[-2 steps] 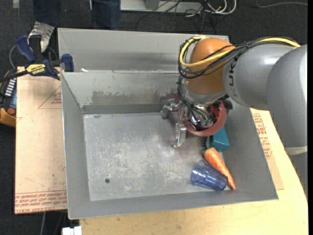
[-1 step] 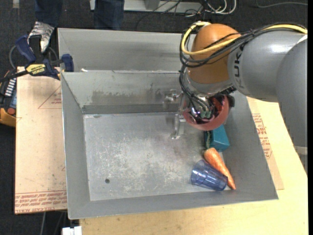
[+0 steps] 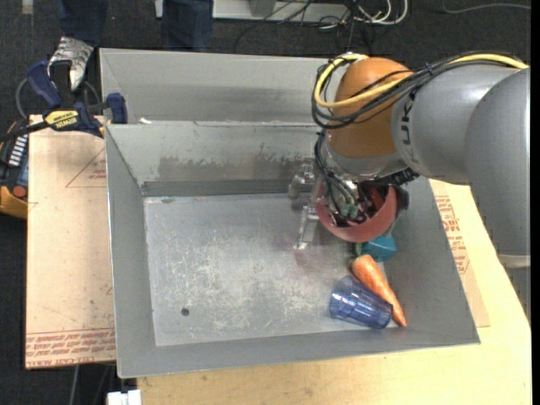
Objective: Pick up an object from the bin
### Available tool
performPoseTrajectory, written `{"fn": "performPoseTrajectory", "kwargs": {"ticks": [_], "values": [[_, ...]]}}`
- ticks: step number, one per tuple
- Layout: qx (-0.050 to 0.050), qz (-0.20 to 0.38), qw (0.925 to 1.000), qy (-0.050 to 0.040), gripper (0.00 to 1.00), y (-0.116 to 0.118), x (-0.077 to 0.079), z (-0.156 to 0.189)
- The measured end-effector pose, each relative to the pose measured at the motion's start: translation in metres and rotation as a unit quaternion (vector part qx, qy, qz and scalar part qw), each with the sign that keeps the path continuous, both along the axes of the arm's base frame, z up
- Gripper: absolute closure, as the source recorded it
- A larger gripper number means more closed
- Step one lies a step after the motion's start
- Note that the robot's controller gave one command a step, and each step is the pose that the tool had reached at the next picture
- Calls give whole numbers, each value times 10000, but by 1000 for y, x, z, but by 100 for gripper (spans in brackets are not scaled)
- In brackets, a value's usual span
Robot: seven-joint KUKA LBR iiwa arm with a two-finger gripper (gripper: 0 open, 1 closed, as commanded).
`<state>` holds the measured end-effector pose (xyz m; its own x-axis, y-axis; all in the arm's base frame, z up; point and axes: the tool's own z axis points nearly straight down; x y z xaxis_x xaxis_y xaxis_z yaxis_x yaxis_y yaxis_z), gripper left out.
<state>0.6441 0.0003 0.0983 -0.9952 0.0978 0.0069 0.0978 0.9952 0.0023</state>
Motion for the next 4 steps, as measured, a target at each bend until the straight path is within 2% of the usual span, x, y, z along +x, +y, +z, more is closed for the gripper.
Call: {"fn": "performPoseTrajectory", "kwargs": {"ticks": [1, 2, 4], "values": [[7, 166, 9998, -59, 0, 14, 8, -29], [4, -650, 9979, -12, 100, -7, 2, -28], [4, -649, 9979, -15, 100, -7, 2, -27]]}}
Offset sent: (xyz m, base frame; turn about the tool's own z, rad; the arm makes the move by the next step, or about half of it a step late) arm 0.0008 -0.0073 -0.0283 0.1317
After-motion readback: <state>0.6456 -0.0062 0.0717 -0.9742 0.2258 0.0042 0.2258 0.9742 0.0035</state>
